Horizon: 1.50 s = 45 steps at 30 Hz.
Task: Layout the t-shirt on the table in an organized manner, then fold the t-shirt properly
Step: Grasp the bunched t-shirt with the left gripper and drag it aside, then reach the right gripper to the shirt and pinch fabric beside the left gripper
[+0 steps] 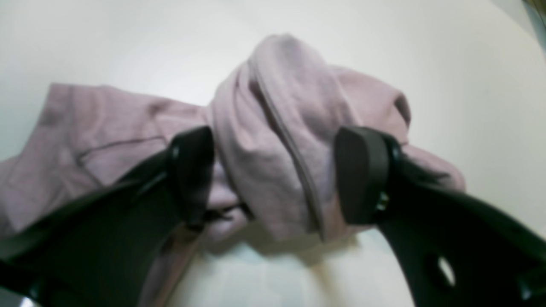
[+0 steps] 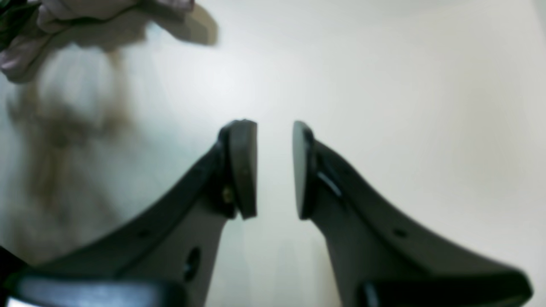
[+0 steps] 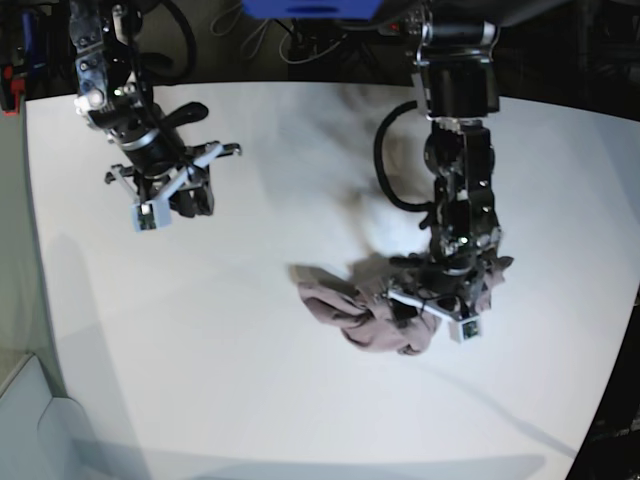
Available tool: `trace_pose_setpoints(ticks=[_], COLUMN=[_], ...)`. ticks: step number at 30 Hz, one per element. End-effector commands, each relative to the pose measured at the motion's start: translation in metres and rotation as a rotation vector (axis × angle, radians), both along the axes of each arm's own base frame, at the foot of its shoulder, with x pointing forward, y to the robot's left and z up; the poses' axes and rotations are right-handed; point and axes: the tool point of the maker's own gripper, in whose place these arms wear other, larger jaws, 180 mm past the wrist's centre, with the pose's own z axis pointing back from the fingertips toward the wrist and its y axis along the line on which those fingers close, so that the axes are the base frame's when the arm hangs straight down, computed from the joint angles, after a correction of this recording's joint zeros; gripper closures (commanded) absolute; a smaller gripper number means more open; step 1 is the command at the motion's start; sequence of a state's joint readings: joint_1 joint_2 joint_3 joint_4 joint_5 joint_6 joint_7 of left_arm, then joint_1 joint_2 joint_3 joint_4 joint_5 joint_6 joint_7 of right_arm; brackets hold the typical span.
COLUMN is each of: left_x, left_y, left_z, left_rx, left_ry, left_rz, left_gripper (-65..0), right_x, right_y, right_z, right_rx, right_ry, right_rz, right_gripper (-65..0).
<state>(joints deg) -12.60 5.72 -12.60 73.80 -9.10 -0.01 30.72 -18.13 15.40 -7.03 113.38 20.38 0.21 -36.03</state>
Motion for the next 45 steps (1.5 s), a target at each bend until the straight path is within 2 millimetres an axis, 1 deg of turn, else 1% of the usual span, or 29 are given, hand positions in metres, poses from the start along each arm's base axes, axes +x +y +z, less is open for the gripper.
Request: trace_pose_setpoints(ticks=[1, 4, 5, 6, 7, 9, 10, 12, 14, 15, 16, 20, 23, 24, 26, 28, 29, 31, 32, 33, 35, 36, 38, 40, 42, 45], left_x=[0.012, 0.012, 0.013, 0.013, 0.013, 0.014, 0.014, 0.013, 0.013, 0.010, 0.006, -0.007, -0.022, -0.027, -0.038, -0.047, -0.051, -0.057, -0.058, -0.059, -0.060, -0.061, -0.065, -0.079, -0.094, -0.117], left_y=[-0.003, -0.005, -0.005, -0.006, -0.006, -0.012, -0.014, -0.020, -0.027, -0.028, -0.031, -0.044, -0.050, -0.052, -0.055, -0.055, -0.057, -0.061, -0.057, -0.049, -0.041, -0.031, -0.008, 0.020, 0.045, 0.076], left_z=[0.016, 0.011, 0.012, 0.011, 0.012, 0.016, 0.017, 0.019, 0.028, 0.031, 0.038, 0.093, 0.119, 0.123, 0.128, 0.134, 0.133, 0.127, 0.122, 0.114, 0.084, 0.066, 0.038, 0.010, -0.012, -0.036], left_rx=[-0.006, -0.012, -0.012, -0.013, -0.013, -0.010, -0.010, -0.022, -0.052, -0.073, -0.102, -0.229, -0.289, -0.305, -0.335, -0.372, -0.396, -0.439, -0.449, -0.452, -0.463, -0.459, -0.455, -0.487, -0.565, -0.682], left_ry=[-0.051, -0.037, -0.039, -0.037, -0.039, -0.048, -0.049, -0.054, -0.076, -0.084, -0.098, -0.181, -0.223, -0.226, -0.231, -0.243, -0.236, -0.211, -0.202, -0.183, -0.103, -0.059, 0.010, 0.093, 0.189, 0.321], left_rz=[-0.002, -0.004, -0.004, -0.005, -0.005, -0.021, -0.028, -0.033, -0.033, -0.031, -0.032, -0.075, -0.109, -0.119, -0.133, -0.136, -0.143, -0.152, -0.137, -0.113, -0.073, -0.055, -0.011, 0.037, 0.067, 0.093], left_gripper=[-43.6, -42.3, -39.2, -32.3, -22.8, -0.2, 0.0, -4.4, 0.0, -0.1, -0.9, -0.4, -0.4, -0.4, -0.4, -0.4, -0.4, -0.4, -0.4, -0.4, -0.4, -0.4, -0.3, -0.3, -0.3, -0.3], right_x=[0.006, 0.005, 0.005, 0.005, 0.005, 0.005, 0.005, 0.005, 0.005, 0.005, 0.005, 0.006, 0.007, 0.008, 0.010, 0.012, 0.013, 0.015, 0.015, 0.016, 0.016, 0.016, 0.016, 0.016, 0.015, 0.016], right_y=[0.000, 0.000, 0.000, -0.001, -0.001, -0.002, -0.002, -0.002, -0.002, -0.002, -0.002, -0.003, -0.003, -0.004, -0.015, -0.022, -0.024, -0.031, -0.034, -0.038, -0.041, -0.042, -0.042, -0.042, -0.042, -0.040], right_z=[0.011, 0.010, 0.010, 0.008, 0.007, 0.005, 0.004, 0.004, 0.004, 0.004, 0.004, 0.004, 0.006, 0.006, 0.009, 0.011, 0.011, 0.013, 0.014, 0.015, 0.015, 0.016, 0.016, 0.015, 0.015, 0.015], right_rx=[0.006, 0.006, 0.006, 0.005, 0.004, 0.003, 0.003, 0.003, 0.003, 0.003, 0.003, 0.002, 0.003, 0.002, -0.008, -0.013, -0.015, -0.021, -0.024, -0.028, -0.031, -0.030, -0.030, -0.031, -0.030, -0.023], right_ry=[-0.043, -0.042, -0.040, -0.036, -0.033, -0.029, -0.026, -0.026, -0.026, -0.026, -0.026, -0.028, -0.035, -0.036, -0.044, -0.050, -0.052, -0.059, -0.061, -0.064, -0.066, -0.067, -0.067, -0.065, -0.064, -0.066], right_rz=[0.001, 0.000, 0.000, -0.001, -0.002, -0.003, -0.004, -0.004, -0.004, -0.004, -0.004, -0.005, -0.006, -0.008, -0.039, -0.056, -0.063, -0.079, -0.088, -0.097, -0.106, -0.107, -0.107, -0.107, -0.107, -0.107], right_gripper=[-15.9, -15.9, -15.9, -15.9, -15.9, -15.9, -15.9, -15.9, -15.9, -15.9, -15.9, -15.9, -15.9, -15.9, -15.9, -15.9, -15.9, -15.9, -15.9, -15.9, -15.9, -15.9, -15.9, -15.9, -15.9, -15.9])
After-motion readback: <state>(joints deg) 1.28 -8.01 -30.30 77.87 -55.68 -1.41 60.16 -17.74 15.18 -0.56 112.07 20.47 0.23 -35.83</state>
